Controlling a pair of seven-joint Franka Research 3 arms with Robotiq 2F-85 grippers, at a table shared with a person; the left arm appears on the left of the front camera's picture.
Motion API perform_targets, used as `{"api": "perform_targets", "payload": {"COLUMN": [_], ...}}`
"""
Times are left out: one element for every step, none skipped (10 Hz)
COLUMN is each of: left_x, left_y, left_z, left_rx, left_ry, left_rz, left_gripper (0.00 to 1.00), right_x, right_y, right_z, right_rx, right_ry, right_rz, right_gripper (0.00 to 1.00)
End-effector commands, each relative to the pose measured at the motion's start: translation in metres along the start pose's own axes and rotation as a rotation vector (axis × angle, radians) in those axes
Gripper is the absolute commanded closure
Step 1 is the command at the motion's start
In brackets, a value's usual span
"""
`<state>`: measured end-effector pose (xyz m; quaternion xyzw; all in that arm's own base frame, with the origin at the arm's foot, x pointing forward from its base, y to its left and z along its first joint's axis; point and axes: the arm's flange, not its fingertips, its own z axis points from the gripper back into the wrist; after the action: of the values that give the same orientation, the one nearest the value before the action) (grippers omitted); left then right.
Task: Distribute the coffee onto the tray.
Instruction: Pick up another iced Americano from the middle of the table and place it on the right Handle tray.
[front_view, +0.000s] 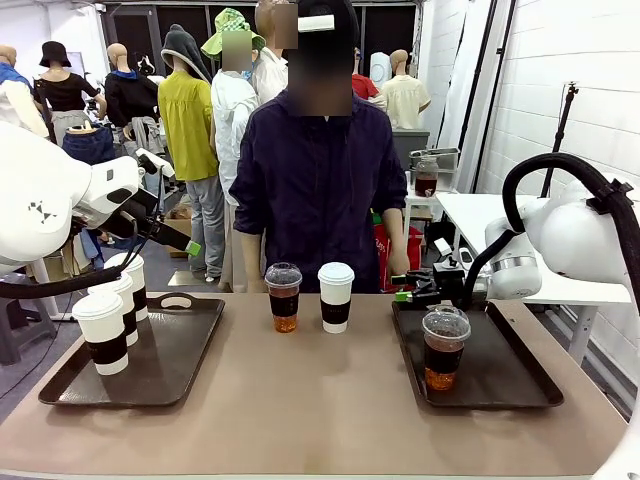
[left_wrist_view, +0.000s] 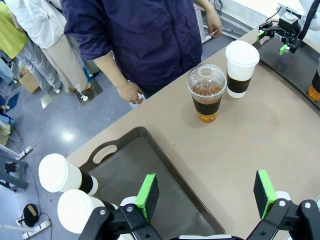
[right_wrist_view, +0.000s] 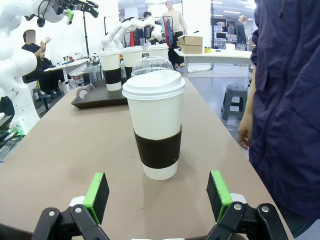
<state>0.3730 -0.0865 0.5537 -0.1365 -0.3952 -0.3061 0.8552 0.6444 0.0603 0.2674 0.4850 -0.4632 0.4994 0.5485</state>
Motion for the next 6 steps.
{"api": "perform_targets", "payload": {"left_x": [-0.0009,-0.0009,-0.0009,-0.0009,-0.0009,-0.0009], "left_y": [0.0011,0.0011,0.0011,0.0011,0.0011,0.0011], "left_z": [0.0006,0.0006,0.0006,0.0006,0.0006,0.0006], "left_rx": [-0.004,-0.004,-0.004,-0.004,-0.004,-0.004], "left_ry": [-0.002,-0.002,-0.002,-0.002,-0.002,-0.002], "left_rz": [0.004,0.004,0.004,0.004,0.004,0.004], "left_gripper": [0.0,0.0,0.0,0.0,0.0,0.0], "right_x": [-0.0001,-0.0001,-0.0001,-0.0001,-0.0001,-0.0001], "right_y": [0.0002,0.0002,0.0002,0.0002,0.0002,0.0002], "right_z": [-0.0005,-0.0005,-0.0005,-0.0005,-0.0005,-0.0005], "right_rx": [0.001,0.001,0.001,0.001,0.001,0.001], "right_ry": [-0.001,-0.001,-0.001,-0.001,-0.001,-0.001], "right_rz": [0.0,0.0,0.0,0.0,0.0,0.0], "right_gripper": [0.0,0.0,0.0,0.0,0.0,0.0]}}
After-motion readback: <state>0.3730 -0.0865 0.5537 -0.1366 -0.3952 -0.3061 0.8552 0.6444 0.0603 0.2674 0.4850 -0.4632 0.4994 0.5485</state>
